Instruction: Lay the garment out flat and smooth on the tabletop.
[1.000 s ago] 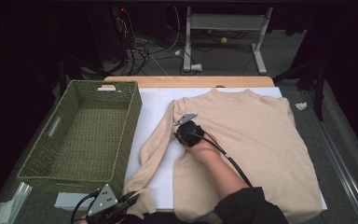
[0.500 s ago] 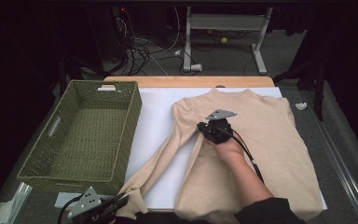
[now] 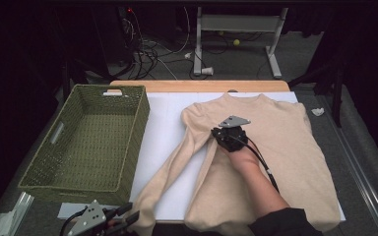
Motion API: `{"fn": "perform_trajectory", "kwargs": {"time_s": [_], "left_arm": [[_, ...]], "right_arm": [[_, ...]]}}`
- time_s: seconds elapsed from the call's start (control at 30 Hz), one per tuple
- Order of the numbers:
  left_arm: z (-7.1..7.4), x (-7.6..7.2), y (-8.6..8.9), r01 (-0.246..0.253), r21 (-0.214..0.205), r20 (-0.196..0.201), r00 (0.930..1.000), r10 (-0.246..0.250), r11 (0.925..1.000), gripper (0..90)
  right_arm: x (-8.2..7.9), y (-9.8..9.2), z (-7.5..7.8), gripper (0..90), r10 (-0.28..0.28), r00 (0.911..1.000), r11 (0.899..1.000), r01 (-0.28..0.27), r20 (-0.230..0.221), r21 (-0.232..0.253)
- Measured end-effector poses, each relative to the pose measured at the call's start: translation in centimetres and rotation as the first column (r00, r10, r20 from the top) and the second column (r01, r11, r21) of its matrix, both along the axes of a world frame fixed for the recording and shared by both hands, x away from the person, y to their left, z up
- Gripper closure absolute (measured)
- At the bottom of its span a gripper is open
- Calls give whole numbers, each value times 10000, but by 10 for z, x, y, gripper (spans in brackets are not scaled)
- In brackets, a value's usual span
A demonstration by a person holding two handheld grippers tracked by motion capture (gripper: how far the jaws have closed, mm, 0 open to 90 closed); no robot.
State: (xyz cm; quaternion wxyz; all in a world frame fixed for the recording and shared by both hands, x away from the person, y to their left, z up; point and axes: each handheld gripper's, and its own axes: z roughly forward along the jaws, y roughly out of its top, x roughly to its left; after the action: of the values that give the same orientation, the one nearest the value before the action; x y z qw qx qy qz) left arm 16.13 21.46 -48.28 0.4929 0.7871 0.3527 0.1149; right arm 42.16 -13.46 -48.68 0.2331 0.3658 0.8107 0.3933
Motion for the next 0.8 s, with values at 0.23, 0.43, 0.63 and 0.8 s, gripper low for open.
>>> {"fn": "perform_trajectory", "kwargs": {"time_s": [0.23, 0.43, 0.63, 0.8], "left_arm": [[-31, 34, -44, -4, 2723, -292, 9995, 87, 9622, 416], [-43, 42, -33, -186, 2882, -484, 9982, 340, 9574, 534], [-37, 38, -11, -138, 1609, -724, 9970, 257, 9869, 804], [-24, 26, 6, -762, 735, -314, 9964, 787, 9944, 807]], "right_arm": [[-1, 3, -1, 852, -13, 10000, 10000, 13, -71, -8], [-3, 2, -3, 853, 65, 10000, 9996, -67, -57, -262], [-4, -2, -4, 855, 60, 9999, 9999, -62, -162, -134], [-5, -9, 5, 855, 54, 10000, 9998, -54, -12, 190]]}}
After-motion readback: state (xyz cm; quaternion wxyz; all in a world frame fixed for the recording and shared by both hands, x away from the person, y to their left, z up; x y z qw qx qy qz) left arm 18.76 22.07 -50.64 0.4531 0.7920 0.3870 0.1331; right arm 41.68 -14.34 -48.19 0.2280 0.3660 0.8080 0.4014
